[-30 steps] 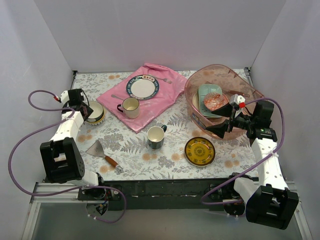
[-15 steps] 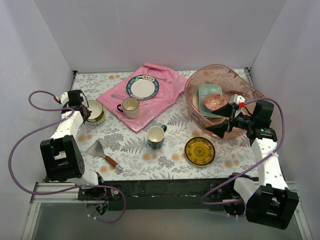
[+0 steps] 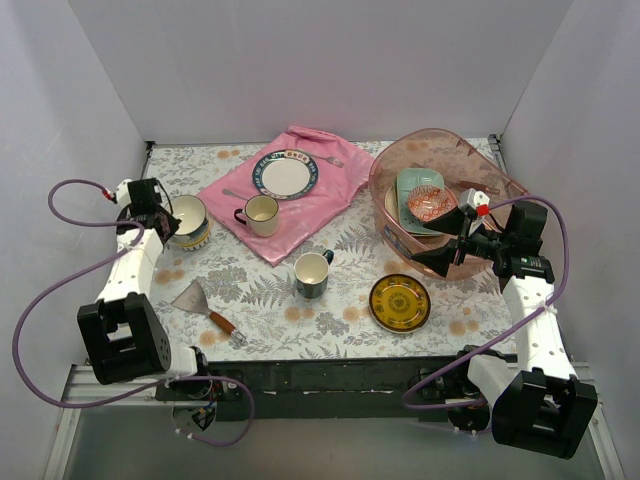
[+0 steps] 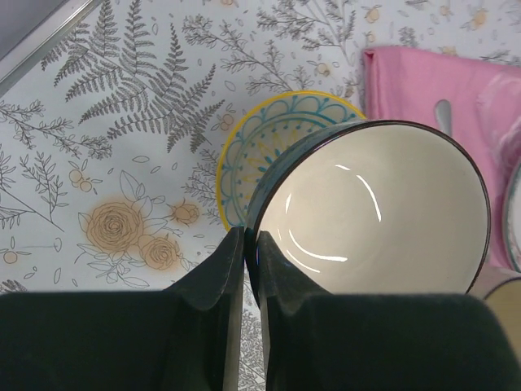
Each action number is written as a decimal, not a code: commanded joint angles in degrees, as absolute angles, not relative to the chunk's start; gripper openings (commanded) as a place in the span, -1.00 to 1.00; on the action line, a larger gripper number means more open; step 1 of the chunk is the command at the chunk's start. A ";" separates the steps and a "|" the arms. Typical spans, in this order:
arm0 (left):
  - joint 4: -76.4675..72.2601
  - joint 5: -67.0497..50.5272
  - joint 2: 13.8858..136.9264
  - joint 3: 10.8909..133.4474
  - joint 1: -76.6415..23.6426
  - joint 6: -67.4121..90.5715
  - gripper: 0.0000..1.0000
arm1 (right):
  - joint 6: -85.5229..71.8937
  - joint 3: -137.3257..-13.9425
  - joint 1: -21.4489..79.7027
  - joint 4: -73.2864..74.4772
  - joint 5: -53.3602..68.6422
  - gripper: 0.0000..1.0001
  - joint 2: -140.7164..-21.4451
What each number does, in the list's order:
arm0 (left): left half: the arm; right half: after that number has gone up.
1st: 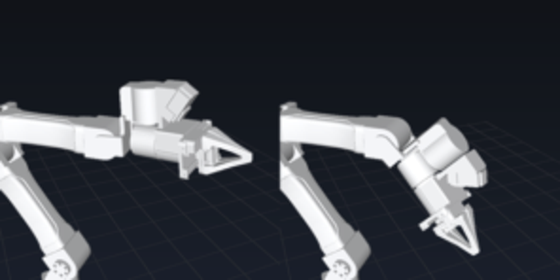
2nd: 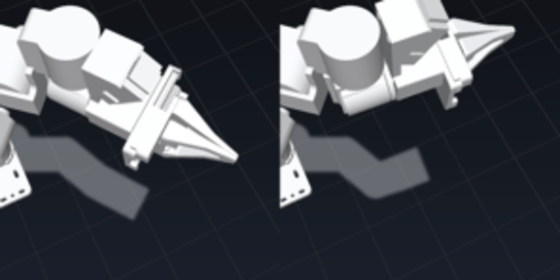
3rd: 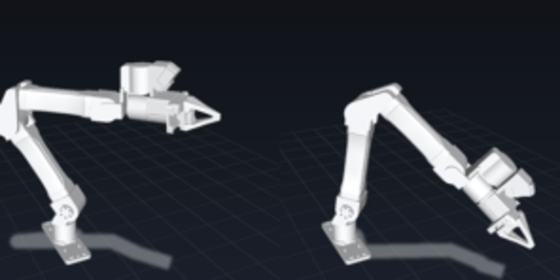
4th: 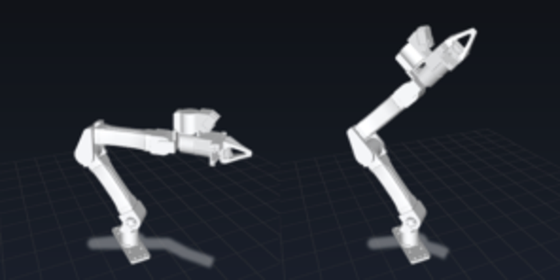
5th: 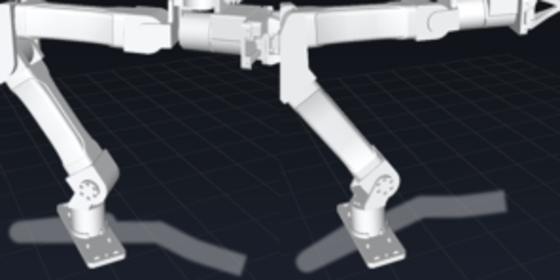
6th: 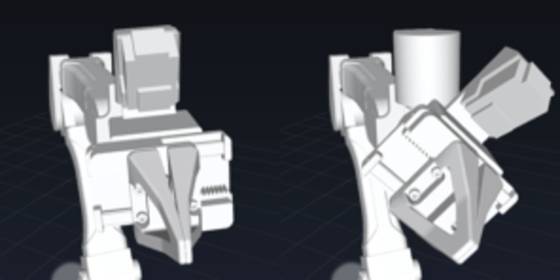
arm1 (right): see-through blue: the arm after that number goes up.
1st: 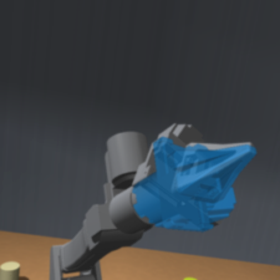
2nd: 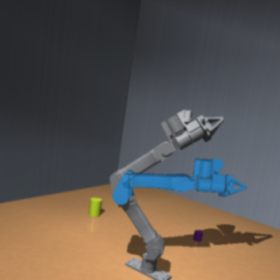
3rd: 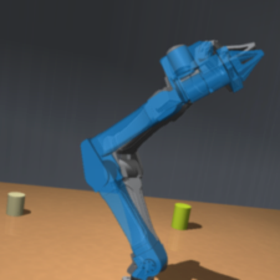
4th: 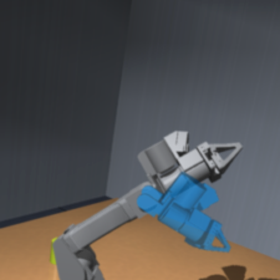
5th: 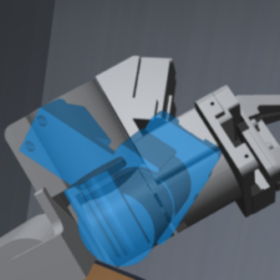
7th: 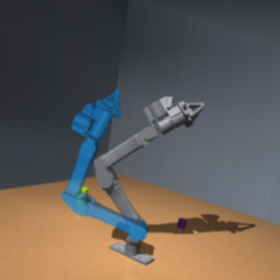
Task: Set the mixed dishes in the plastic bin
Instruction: Pick up the bowl from the center of the board, then place the bowl in the plastic bin.
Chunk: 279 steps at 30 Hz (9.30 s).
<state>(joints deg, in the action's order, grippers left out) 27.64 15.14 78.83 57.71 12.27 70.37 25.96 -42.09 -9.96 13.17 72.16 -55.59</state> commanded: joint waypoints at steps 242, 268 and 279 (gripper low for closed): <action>21.44 30.94 35.07 34.19 -53.00 75.94 0.96 | 16.43 -97.91 -7.21 35.95 28.83 -0.75 -113.64; 22.68 30.59 34.63 34.89 -52.47 76.29 0.96 | 18.89 -95.36 -6.59 35.95 25.14 0.30 -108.99; 21.53 27.78 36.91 35.24 -49.84 76.20 0.96 | 21.18 -87.11 -6.59 30.77 20.57 0.79 -98.19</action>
<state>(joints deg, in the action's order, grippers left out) 22.24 29.39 36.56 34.41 -51.33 76.34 19.62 -89.38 -6.46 34.44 22.63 -103.46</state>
